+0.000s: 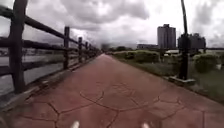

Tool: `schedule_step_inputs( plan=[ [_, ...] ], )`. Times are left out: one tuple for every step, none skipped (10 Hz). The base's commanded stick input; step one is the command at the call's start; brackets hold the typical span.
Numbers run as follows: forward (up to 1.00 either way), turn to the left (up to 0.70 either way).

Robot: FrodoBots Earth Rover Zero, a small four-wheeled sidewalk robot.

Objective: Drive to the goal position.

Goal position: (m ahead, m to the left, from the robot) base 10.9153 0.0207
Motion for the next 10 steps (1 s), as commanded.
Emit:
schedule_step_inputs(
  plan=[
    [1.00, 0.00],
    [1.00, 0.00],
    [1.00, 0.00],
    [1.00, 0.00],
    [1.00, 0.00],
    [1.00, 0.00],
    [1.00, 0.00],
    [1.00, 0.00],
    [1.00, 0.00],
    [1.00, 0.00]
  ],
)
